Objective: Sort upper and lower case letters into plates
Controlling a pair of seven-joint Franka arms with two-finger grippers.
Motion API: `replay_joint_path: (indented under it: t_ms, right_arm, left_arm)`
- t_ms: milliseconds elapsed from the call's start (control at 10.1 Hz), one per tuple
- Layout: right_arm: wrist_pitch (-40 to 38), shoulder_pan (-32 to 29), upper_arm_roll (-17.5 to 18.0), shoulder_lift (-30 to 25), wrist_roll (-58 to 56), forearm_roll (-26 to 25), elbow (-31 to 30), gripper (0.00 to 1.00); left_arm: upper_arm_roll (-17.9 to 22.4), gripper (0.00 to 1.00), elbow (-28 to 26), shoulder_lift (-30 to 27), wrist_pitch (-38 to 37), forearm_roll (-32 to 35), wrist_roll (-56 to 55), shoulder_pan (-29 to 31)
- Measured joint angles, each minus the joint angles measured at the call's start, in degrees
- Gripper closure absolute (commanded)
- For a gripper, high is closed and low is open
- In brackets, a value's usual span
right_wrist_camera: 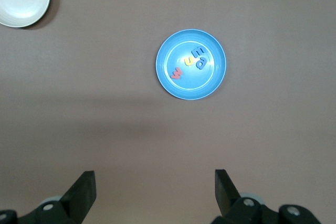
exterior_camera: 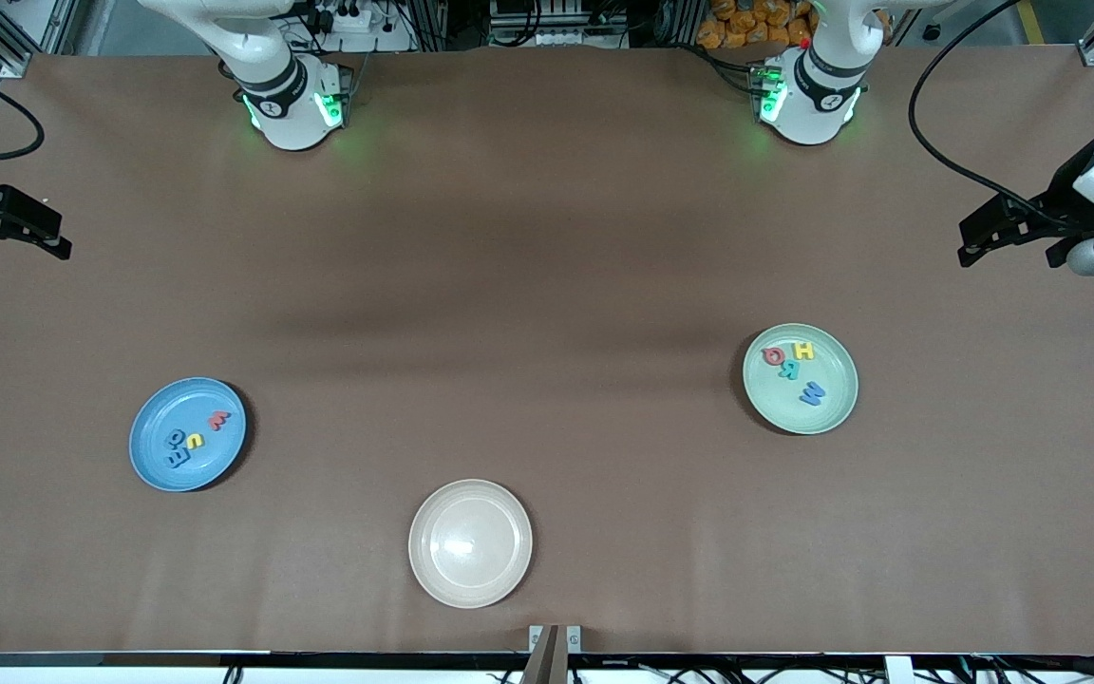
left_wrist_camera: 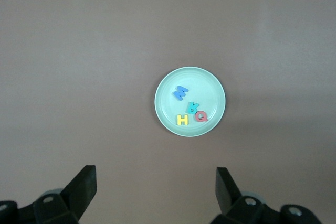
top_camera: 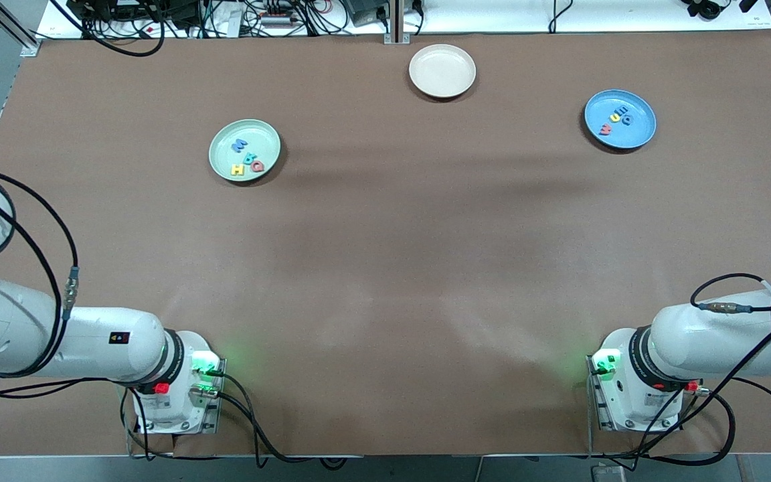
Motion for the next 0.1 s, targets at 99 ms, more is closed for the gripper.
replay_joint_path:
  t_ms: [99]
  right_arm:
    - [0.00,0.00,0.00,0.00,0.00,0.00,0.00,0.00]
  left_arm:
    - [0.00,0.00,0.00,0.00,0.00,-0.33,-0.03,0.00]
